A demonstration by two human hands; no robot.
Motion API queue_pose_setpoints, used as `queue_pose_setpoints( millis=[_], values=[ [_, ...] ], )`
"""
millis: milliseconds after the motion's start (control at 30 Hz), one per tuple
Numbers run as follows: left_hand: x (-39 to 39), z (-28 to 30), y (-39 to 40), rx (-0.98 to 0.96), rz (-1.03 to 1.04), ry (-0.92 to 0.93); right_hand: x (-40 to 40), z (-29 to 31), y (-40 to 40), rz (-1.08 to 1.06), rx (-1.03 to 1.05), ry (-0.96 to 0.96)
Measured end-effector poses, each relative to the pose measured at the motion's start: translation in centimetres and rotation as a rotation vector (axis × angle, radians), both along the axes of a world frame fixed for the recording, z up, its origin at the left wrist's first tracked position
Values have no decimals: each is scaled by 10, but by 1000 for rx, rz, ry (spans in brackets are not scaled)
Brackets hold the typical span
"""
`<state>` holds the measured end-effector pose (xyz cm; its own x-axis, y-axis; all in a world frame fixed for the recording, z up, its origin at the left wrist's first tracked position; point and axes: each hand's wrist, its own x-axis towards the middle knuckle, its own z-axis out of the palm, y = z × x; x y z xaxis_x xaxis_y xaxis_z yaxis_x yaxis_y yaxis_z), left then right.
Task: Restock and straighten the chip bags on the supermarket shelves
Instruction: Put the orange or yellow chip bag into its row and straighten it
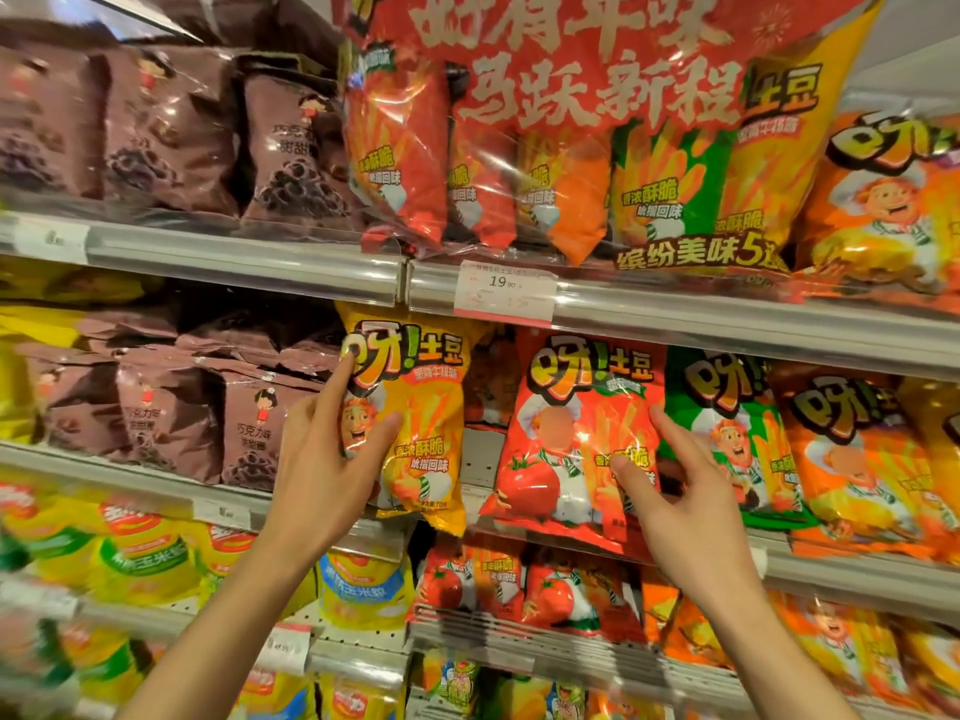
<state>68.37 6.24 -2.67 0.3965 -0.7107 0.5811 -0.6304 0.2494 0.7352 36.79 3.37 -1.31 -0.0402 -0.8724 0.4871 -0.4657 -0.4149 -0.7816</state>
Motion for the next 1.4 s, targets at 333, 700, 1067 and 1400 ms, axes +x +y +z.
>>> queue_pose_setpoints(
  millis=[333,700,1067,1400],
  values=[
    [25,-6,47,7,97,11,85,8,-39,19,-28,59],
    [22,-14,54,19,72,22,121,-9,-59,-216,-229,646],
    [21,-16,48,27,77,-5,111,-21,-75,-57,-335,1026],
    [18,-22,47,19,58,3,106,-22,-70,19,-323,987]
  ],
)
